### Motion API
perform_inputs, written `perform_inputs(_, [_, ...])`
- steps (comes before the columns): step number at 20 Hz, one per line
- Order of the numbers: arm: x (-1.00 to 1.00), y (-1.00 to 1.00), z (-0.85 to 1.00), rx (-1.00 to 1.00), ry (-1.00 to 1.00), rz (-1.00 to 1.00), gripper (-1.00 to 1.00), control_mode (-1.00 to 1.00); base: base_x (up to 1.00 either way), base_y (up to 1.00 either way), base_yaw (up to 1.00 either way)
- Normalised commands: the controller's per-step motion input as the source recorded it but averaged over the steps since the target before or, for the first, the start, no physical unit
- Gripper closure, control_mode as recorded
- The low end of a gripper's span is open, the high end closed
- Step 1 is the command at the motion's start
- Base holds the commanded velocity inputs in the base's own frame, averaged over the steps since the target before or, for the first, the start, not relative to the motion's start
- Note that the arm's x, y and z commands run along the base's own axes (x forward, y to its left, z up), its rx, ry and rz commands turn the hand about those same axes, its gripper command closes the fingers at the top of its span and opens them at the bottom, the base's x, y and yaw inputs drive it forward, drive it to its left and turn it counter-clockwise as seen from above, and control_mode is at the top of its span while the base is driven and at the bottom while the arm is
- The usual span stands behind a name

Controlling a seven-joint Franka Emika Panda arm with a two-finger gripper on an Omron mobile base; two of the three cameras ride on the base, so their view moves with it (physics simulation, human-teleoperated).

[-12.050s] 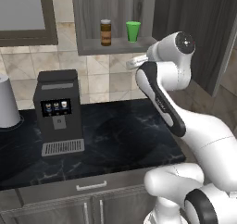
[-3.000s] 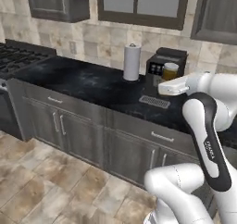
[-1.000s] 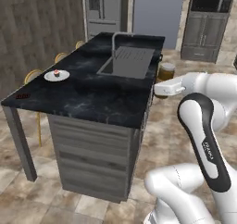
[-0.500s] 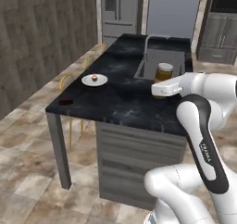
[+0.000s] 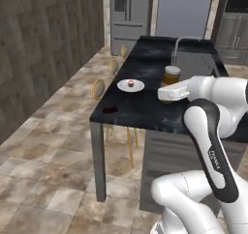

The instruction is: Take the cinnamon bottle from the cabinet and place it on the dining table, next to the plate with the cupcake. Then take the chocolate from the dining counter and place it on the cupcake plate.

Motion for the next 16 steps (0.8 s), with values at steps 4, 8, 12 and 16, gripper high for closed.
perform_inputs(4, [0.00,0.00,0.00,0.00,0.00,0.00,1.00,1.00,0.00,1.00,-0.28])
perform_inputs(8, [0.00,0.00,0.00,0.00,0.00,0.00,1.00,1.00,0.00,1.00,-0.38])
perform_inputs(12, [0.00,0.00,0.00,0.00,0.00,0.00,1.00,1.00,0.00,1.00,-0.44])
perform_inputs(16, [0.00,0.00,0.00,0.00,0.00,0.00,1.00,1.00,0.00,1.00,-0.46])
